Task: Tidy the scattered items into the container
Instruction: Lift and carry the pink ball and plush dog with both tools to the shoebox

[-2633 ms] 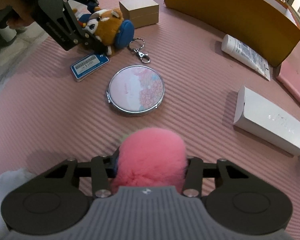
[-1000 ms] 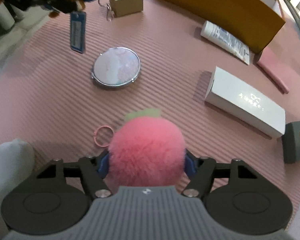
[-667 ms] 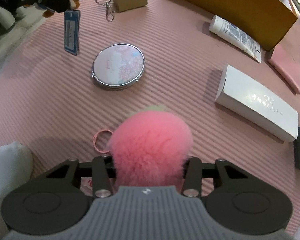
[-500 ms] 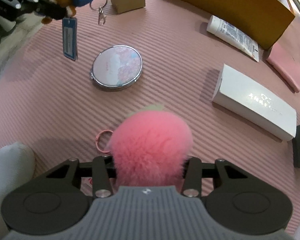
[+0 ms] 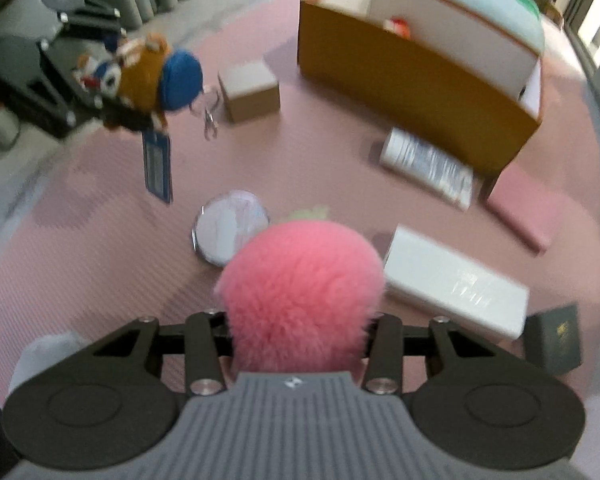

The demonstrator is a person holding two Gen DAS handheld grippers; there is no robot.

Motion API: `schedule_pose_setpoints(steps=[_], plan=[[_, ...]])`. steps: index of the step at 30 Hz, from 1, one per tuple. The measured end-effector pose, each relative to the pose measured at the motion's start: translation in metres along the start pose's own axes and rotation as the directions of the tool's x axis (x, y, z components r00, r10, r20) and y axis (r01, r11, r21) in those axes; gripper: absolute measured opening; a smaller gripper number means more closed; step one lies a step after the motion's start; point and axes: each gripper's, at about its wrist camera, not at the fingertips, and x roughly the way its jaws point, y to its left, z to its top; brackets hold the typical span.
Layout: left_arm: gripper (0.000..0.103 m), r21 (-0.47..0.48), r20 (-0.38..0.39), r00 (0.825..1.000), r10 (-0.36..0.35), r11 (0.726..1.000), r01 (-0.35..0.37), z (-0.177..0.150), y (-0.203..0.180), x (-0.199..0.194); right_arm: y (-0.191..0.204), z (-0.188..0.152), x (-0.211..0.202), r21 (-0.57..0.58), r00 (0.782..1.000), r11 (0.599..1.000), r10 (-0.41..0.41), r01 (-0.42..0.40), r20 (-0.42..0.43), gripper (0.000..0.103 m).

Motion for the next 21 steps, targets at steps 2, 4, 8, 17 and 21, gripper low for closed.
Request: schedule_pose_setpoints(steps=[2,4,8,17,21], plan=[[0.079,0.02,0.021,1.0,0.008,1.0,-0.008,0.007,-0.004,-0.01,-0.003,0.009,-0.015,-0.018,0.999,1.0,-0.006,0.006,0.033,0.046],[0.079,0.035,0.044,0.999,0.022,0.999,-0.024,0.016,-0.007,-0.019,-0.009,0.02,-0.03,-0.032,0.998,0.999,-0.012,0.014,0.068,0.046],[0.079,0.053,0.099,0.994,0.039,0.998,-0.044,0.039,-0.008,-0.033,-0.02,0.044,-0.055,-0.061,0.991,0.997,-0.039,0.047,0.131,0.046],[0.079,0.069,0.224,0.971,0.082,0.993,-0.1,0.11,0.008,-0.032,-0.046,0.097,-0.092,-0.114,0.965,0.986,-0.091,0.122,0.246,0.046],[0.079,0.1,0.265,0.958,0.105,0.986,-0.136,0.149,0.012,-0.023,-0.061,0.123,-0.098,-0.124,0.95,0.98,-0.116,0.157,0.289,0.046]])
